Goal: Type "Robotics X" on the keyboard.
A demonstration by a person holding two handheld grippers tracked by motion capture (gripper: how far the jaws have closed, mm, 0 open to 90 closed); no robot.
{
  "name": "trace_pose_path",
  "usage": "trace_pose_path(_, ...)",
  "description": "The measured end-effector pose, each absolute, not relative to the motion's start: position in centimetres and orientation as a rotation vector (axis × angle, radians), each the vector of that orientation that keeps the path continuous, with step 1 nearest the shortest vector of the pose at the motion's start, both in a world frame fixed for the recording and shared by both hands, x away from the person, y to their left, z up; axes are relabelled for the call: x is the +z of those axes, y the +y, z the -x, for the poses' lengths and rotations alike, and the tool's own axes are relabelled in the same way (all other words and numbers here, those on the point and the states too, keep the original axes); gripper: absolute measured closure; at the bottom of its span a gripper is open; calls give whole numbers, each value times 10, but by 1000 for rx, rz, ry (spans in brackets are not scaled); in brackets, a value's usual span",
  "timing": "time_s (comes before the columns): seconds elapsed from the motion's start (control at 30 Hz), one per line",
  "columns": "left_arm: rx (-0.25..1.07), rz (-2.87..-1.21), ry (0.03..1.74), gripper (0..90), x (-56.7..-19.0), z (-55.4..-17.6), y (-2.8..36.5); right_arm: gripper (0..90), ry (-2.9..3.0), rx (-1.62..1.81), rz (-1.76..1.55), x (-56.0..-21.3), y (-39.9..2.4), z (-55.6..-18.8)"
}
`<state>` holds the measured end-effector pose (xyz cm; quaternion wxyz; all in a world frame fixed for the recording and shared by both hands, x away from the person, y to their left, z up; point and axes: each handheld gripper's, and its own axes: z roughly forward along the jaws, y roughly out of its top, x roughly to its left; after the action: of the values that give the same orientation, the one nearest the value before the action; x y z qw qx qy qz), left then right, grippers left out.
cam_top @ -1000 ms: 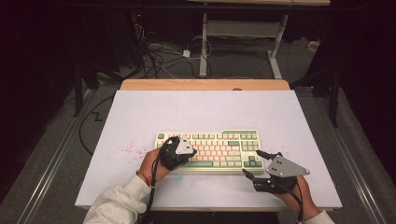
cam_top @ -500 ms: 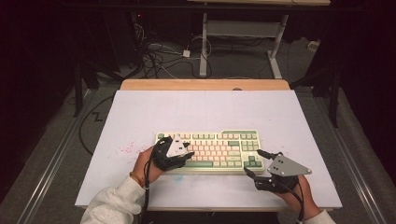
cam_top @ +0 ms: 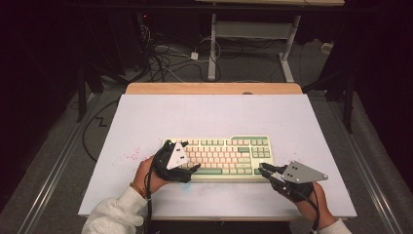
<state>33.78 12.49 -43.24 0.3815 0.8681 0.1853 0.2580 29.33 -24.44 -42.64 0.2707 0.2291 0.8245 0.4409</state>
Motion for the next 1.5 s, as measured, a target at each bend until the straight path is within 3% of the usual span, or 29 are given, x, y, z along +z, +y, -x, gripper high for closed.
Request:
trace_pose_path(0.07,697,-2206,475,192,-433,-334,129,900,2234,1183,-624,-426,-245,-294)
trace_pose_path(0.43,741,-2113,558,190,-440,-313,168,900,2267,1130,-633,-421,-235,-307)
trace_pose_path(0.8,755,-2075,671,171,-451,-298,200,900,2344,1092,-585,-418,-197,-332)
trace_pose_path(1.5,712,-2131,704,171,-463,-296,209,900,2466,960,-544,-439,-128,-380)
